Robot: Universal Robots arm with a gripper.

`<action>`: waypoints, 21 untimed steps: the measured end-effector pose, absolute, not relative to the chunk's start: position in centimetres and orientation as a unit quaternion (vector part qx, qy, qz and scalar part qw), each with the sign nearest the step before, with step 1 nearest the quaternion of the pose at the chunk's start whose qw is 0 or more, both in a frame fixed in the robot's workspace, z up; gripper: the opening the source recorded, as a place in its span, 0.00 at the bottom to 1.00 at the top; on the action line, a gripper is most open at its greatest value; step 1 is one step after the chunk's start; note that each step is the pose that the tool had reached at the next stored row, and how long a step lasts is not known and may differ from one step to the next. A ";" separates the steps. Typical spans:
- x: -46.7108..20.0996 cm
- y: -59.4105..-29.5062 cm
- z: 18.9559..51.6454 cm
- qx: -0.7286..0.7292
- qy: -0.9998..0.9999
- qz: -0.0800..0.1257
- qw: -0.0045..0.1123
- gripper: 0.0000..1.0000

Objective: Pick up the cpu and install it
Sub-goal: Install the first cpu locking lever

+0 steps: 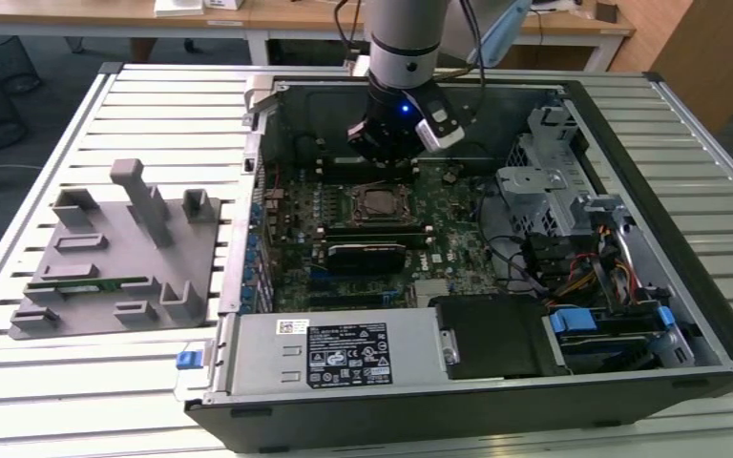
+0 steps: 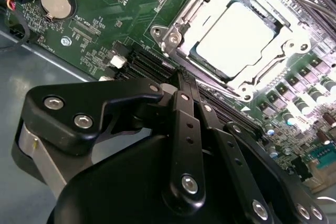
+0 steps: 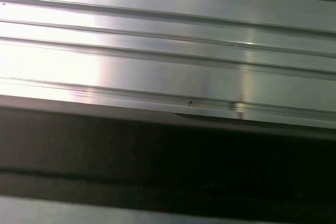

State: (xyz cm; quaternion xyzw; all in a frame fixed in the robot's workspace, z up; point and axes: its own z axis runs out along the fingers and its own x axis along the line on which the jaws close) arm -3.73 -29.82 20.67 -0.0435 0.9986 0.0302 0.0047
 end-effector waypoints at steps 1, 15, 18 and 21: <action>-3.7 -29.8 20.6 -0.043 0.999 0.030 0.005 0.11; -3.6 -29.9 19.9 -0.043 0.999 0.030 0.005 0.11; -3.6 -29.9 20.0 -0.043 0.999 0.030 0.005 0.11; -3.6 -29.9 20.1 -0.043 0.999 0.030 0.005 0.11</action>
